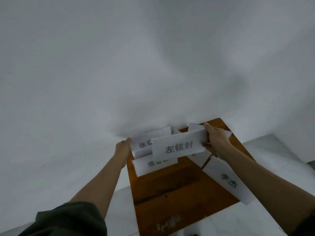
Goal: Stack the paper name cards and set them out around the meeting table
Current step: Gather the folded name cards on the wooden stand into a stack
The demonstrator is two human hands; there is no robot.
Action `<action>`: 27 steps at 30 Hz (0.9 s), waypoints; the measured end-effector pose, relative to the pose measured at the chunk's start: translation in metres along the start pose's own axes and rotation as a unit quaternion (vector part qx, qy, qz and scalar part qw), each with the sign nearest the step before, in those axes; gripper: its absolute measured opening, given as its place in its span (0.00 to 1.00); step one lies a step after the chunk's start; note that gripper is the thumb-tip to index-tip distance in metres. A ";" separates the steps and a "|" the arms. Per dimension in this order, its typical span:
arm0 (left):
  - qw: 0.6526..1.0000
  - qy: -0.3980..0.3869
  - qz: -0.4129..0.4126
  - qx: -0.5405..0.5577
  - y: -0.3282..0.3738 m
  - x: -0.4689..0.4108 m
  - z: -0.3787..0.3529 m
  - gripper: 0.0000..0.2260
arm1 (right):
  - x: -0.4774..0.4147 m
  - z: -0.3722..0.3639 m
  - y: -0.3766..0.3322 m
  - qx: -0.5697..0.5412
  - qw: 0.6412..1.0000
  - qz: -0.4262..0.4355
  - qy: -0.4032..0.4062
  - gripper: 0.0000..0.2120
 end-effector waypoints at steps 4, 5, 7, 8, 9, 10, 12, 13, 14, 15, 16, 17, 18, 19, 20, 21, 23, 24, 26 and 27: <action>0.998 -0.024 0.027 0.048 0.003 0.006 0.004 0.21 | -0.010 -0.050 -0.023 -0.025 1.000 0.003 -0.004 0.18; 0.997 -0.031 0.034 0.060 0.003 0.009 0.004 0.22 | -0.012 -0.062 -0.026 -0.023 1.000 0.002 -0.002 0.18; 0.995 -0.035 0.047 0.082 0.004 0.014 0.006 0.23 | -0.017 -0.088 -0.030 -0.009 1.000 -0.002 -0.007 0.19; 0.994 -0.036 0.050 0.092 0.003 0.014 0.006 0.24 | -0.019 -0.099 -0.030 -0.004 1.000 -0.003 -0.009 0.19; 0.993 -0.038 0.054 0.098 0.002 0.015 0.006 0.26 | -0.022 -0.107 -0.029 0.001 1.000 -0.004 -0.012 0.19; 0.992 -0.037 0.061 0.103 0.001 0.013 0.007 0.28 | -0.025 -0.117 -0.028 0.011 1.000 -0.006 -0.018 0.19; 0.992 -0.032 0.065 0.104 0.000 0.011 0.006 0.30 | -0.031 -0.134 -0.021 0.046 0.998 -0.011 -0.032 0.19; 0.993 -0.033 0.062 0.099 0.000 0.010 0.005 0.29 | -0.033 -0.139 -0.016 0.061 0.997 -0.011 -0.037 0.19; 0.993 -0.031 0.057 0.094 0.000 0.010 0.004 0.27 | -0.035 -0.146 -0.012 0.077 0.996 -0.005 -0.046 0.19; 0.994 -0.029 0.050 0.089 0.002 0.011 0.002 0.25 | -0.037 -0.152 -0.009 0.096 0.994 0.006 -0.053 0.19; 0.996 -0.026 0.042 0.080 0.004 0.012 0.000 0.23 | -0.040 -0.155 -0.007 0.119 0.991 0.025 -0.061 0.20; 0.997 -0.023 0.035 0.067 0.005 0.013 -0.001 0.21 | -0.043 -0.159 -0.005 0.147 0.985 0.049 -0.072 0.22; 0.998 -0.018 0.030 0.053 0.006 0.013 -0.003 0.20 | -0.046 -0.161 -0.004 0.179 0.977 0.081 -0.081 0.23; 0.999 -0.011 0.027 0.039 0.005 0.013 -0.004 0.20 | -0.048 -0.160 -0.004 0.223 0.963 0.116 -0.093 0.23; 0.999 -0.004 0.023 0.024 0.004 0.012 -0.003 0.20 | -0.050 -0.160 -0.005 0.272 0.944 0.153 -0.105 0.24; 1.000 0.001 0.017 0.012 0.003 0.011 -0.004 0.19 | -0.051 -0.158 -0.007 0.324 0.919 0.190 -0.117 0.24; 1.000 0.004 0.001 -0.006 0.001 0.009 -0.002 0.20 | -0.052 -0.154 -0.014 0.421 0.858 0.263 -0.127 0.25; 1.000 0.005 -0.005 -0.015 -0.001 0.008 -0.002 0.22 | -0.052 -0.152 -0.018 0.464 0.825 0.295 -0.131 0.24; 0.999 0.023 -0.006 -0.032 -0.005 0.007 0.001 0.23 | -0.052 -0.146 -0.023 0.518 0.777 0.330 -0.138 0.23; 0.998 0.041 0.002 -0.038 -0.009 0.006 0.005 0.23 | -0.054 -0.141 -0.022 0.523 0.774 0.332 -0.131 0.23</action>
Point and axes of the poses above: each hand's wrist, its own x-axis away from the middle knuckle, its own z-axis out of the back of the hand, y = z × x, the point moved 4 cm from there along -x, towards the middle knuckle, and after that the axes turned 14 degrees about y, right-handed, at the moved point
